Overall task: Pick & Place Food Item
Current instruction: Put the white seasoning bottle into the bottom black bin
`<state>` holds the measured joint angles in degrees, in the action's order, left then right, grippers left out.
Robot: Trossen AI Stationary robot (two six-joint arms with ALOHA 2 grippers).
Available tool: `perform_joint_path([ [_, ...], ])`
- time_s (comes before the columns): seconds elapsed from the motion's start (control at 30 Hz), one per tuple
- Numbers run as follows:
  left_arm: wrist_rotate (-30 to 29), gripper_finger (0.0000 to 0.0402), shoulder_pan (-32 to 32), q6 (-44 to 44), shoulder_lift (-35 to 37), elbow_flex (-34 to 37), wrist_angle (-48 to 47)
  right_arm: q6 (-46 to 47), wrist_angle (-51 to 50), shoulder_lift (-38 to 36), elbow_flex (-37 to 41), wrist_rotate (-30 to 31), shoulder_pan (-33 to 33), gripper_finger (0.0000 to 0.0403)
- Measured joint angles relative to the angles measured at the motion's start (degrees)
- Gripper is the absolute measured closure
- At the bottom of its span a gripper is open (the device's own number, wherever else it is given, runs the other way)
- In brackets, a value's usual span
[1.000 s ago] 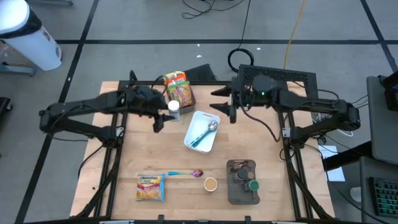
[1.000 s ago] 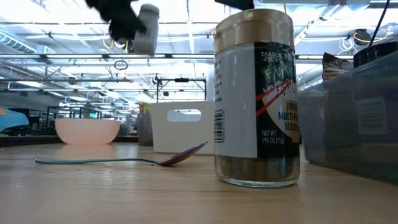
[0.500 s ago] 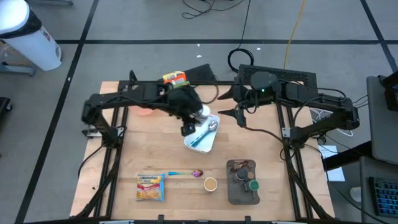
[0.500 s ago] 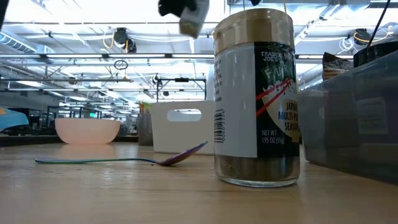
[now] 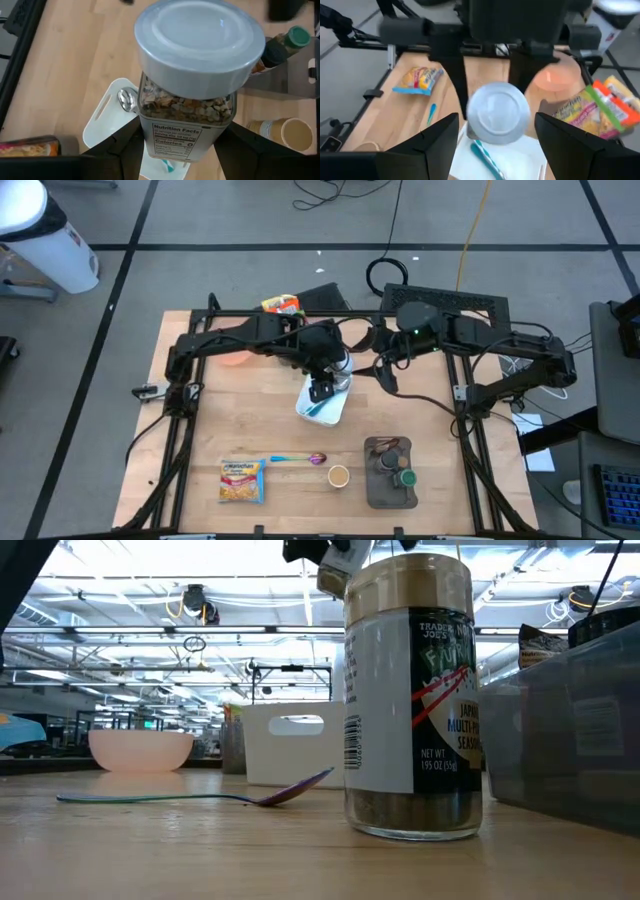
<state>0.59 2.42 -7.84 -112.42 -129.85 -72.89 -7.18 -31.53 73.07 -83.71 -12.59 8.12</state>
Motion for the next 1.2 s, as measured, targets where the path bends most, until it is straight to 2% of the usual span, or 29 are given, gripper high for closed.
perform_joint_path([
  [0.17,0.6,0.0193,-0.16,-0.21,0.19,-0.13,-0.13,0.53,0.52,2.01,-0.01,0.16,0.0,0.0149],
  [0.43,0.43,0.0193,-0.79,-0.19,0.17,-0.13,-0.36,2.03,4.36,5.52,0.08,-4.44,0.0,0.0149],
  [0.77,0.71,0.0194,-1.08,0.2,0.3,-0.13,-0.7,3.52,6.77,5.65,0.08,-8.41,0.04,0.015],
  [1.07,1.17,0.0194,-1.22,-0.26,0.32,-0.13,-1.2,6.37,9.41,5.55,2.16,-8.59,0.03,0.019],
  [1.2,1.15,0.0194,-1.22,-0.28,0.32,-0.13,-1.31,6.67,9.65,5.52,2.24,-8.56,-0.02,0.0196],
])
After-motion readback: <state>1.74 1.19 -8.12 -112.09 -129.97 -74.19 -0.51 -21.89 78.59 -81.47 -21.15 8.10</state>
